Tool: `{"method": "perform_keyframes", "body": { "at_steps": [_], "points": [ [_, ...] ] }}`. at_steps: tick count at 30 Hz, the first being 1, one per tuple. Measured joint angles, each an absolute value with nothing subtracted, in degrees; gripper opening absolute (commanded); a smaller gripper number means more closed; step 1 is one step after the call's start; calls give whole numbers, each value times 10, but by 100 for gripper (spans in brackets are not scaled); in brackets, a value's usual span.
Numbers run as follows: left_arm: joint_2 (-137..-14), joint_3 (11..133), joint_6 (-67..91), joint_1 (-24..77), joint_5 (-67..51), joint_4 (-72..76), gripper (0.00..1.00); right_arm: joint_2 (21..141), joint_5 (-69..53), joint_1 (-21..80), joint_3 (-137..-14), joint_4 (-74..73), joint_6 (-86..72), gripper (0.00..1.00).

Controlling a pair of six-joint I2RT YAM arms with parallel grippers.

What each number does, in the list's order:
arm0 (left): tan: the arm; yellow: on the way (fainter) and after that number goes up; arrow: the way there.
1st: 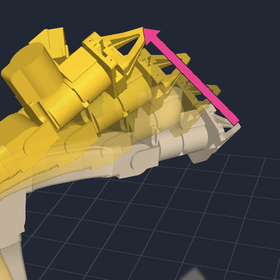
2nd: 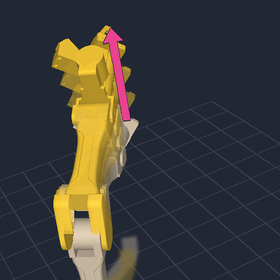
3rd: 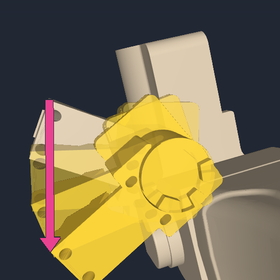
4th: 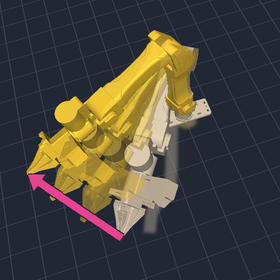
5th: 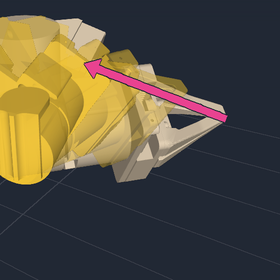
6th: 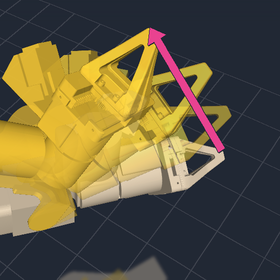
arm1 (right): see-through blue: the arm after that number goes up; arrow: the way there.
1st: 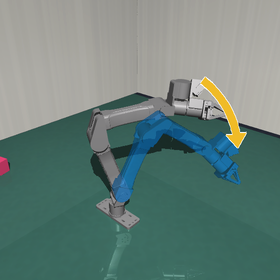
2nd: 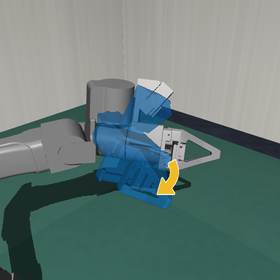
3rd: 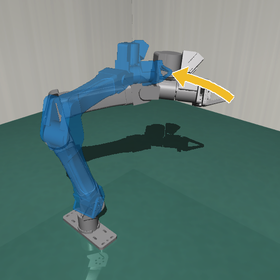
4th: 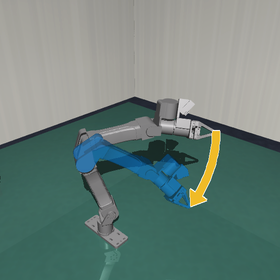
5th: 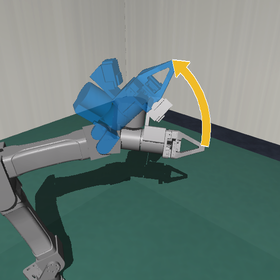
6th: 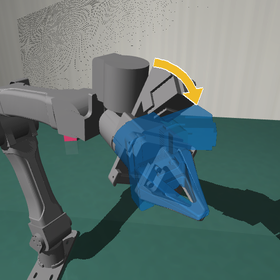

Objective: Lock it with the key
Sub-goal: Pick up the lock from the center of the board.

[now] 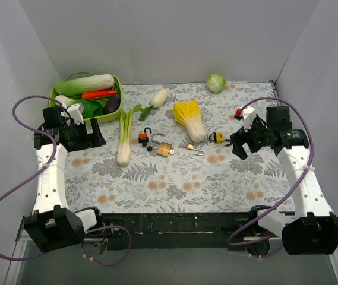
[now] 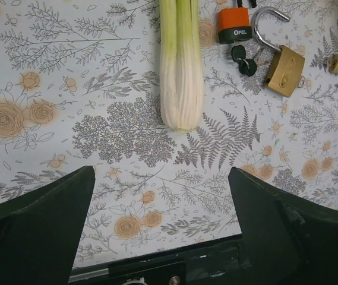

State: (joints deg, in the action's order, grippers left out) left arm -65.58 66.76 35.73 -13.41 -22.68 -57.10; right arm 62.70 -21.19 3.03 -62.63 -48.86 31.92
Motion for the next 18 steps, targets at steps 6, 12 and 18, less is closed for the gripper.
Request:
{"method": "perform_keyframes", "body": {
  "at_steps": [6,12,18],
  "points": [
    [-672,669,354,-134,-201,-543,98,705,-233,31,-656,-503,421,98],
    [-672,700,326,-134,-222,-504,98,821,-247,36,-733,-524,526,98],
    [-660,695,323,-134,-267,-455,98,868,-243,60,-736,-514,622,98]
  ]
}}
